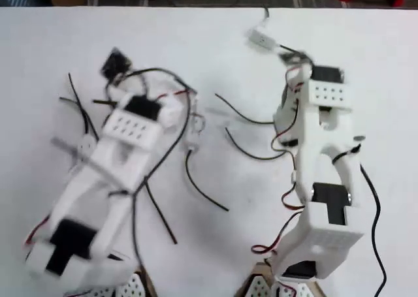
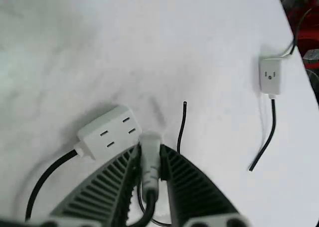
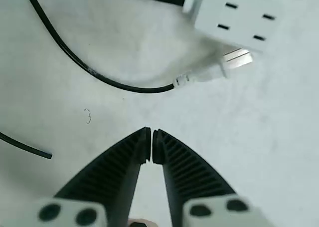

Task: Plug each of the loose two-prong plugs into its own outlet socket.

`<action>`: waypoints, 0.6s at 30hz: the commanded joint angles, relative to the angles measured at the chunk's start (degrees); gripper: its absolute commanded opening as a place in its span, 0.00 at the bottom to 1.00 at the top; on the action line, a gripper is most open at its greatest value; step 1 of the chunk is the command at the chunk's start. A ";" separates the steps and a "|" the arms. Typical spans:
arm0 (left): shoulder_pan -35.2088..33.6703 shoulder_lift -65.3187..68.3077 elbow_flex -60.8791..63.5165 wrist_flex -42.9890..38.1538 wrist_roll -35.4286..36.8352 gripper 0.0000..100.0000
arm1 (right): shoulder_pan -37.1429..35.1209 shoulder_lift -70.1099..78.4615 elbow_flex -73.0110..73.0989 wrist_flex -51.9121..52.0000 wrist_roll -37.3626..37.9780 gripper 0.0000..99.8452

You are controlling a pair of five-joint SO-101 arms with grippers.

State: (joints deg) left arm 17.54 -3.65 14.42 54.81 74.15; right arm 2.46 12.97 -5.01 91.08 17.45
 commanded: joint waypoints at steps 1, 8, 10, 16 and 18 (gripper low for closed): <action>2.68 9.19 -16.62 11.96 3.96 0.02 | -1.54 -1.63 9.76 -6.29 -1.76 0.02; 4.70 25.89 -44.40 37.71 11.34 0.02 | -4.00 -1.80 16.88 -14.81 -9.41 0.02; 4.44 29.93 -50.46 42.29 14.07 0.02 | -4.00 -1.80 16.88 -14.81 -9.41 0.02; 4.44 41.80 -60.66 45.10 16.35 0.02 | -4.09 -1.71 16.97 -15.43 -9.41 0.02; 4.44 44.53 -63.30 45.36 16.44 0.02 | -3.82 -1.71 16.97 -15.60 -9.41 0.02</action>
State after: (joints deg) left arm 21.67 38.99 -43.52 99.38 90.07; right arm -1.14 12.97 12.13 76.13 8.57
